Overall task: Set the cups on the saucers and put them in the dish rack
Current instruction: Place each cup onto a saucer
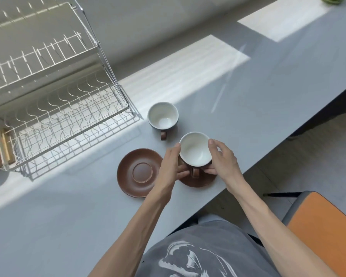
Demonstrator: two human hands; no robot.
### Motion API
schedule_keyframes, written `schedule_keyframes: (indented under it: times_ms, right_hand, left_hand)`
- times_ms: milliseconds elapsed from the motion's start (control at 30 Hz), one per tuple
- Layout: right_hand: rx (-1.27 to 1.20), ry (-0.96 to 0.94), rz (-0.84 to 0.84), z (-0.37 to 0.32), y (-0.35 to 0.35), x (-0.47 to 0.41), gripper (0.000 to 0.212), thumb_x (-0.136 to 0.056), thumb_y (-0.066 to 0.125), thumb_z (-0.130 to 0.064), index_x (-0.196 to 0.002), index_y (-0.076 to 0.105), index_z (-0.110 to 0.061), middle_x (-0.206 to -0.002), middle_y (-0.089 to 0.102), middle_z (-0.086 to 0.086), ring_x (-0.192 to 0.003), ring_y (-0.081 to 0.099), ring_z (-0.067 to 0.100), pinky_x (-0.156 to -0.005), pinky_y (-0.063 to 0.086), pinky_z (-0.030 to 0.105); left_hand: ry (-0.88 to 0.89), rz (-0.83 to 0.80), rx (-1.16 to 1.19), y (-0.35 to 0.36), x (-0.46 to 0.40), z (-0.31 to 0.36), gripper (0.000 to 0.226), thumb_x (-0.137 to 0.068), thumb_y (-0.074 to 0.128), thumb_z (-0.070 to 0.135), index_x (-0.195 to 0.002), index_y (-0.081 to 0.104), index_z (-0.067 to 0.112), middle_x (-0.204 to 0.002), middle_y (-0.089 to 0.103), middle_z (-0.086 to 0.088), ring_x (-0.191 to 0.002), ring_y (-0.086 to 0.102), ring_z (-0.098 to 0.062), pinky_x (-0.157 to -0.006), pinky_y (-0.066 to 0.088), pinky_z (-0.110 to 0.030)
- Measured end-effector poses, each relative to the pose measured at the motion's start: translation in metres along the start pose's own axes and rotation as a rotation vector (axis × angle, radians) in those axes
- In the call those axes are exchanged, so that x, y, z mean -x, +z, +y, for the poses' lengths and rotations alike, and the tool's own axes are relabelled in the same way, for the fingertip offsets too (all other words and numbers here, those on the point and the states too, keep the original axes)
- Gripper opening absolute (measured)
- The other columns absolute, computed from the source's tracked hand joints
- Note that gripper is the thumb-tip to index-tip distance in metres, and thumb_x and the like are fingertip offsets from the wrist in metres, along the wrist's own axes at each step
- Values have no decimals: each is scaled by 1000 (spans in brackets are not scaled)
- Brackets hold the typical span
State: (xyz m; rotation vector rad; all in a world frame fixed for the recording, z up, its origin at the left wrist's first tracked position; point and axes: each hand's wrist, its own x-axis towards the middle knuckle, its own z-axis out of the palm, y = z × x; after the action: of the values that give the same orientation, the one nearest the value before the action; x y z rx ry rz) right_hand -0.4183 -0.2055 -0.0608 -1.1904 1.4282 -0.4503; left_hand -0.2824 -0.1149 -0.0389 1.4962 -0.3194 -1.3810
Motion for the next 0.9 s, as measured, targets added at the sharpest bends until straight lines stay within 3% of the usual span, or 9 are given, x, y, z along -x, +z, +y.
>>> schedule_keyframes:
  times_ms: [200, 367, 567, 800, 900]
  right_hand:
    - [18, 14, -9, 12, 5, 11, 44, -90, 47, -60, -125, 58, -35, -119, 62, 4, -94, 71, 31, -60, 63, 37]
    - [31, 19, 4, 15, 8, 15, 42, -91, 47, -59, -123, 58, -34, -117, 62, 4, -86, 73, 29, -61, 64, 38]
    - [15, 46, 0, 18, 7, 16, 44, -92, 49, -58, -127, 57, -33, -123, 60, 5, -104, 67, 34, -59, 63, 32]
    - [54, 42, -36, 21, 1, 13, 46, -92, 48, -58, -130, 54, -32, -124, 59, 6, -91, 72, 30, -61, 63, 36]
    - [93, 32, -54, 22, -2, 11, 43, -93, 47, -58, -128, 53, -33, -119, 60, 5, -75, 76, 24, -59, 63, 35]
  left_hand:
    - [-21, 8, 1, -5, 10, -8, 46, -87, 47, 66, -122, 60, 38, -111, 65, 17, -94, 75, -17, -91, 58, -37]
    - [-36, 1, -1, -9, 13, -11, 52, -92, 44, 63, -133, 52, 32, -121, 59, 12, -106, 70, -23, -96, 55, -40]
    - [-67, 0, -10, -14, 13, -12, 50, -93, 45, 62, -130, 52, 30, -126, 58, 6, -108, 68, -26, -99, 54, -42]
    - [-83, -2, -114, -21, 8, -15, 45, -93, 49, 60, -123, 55, 26, -124, 61, 4, -105, 69, -16, -95, 55, -39]
    - [-76, -10, -159, -26, 7, -15, 44, -92, 51, 60, -123, 57, 29, -122, 61, 8, -103, 70, -13, -95, 55, -39]
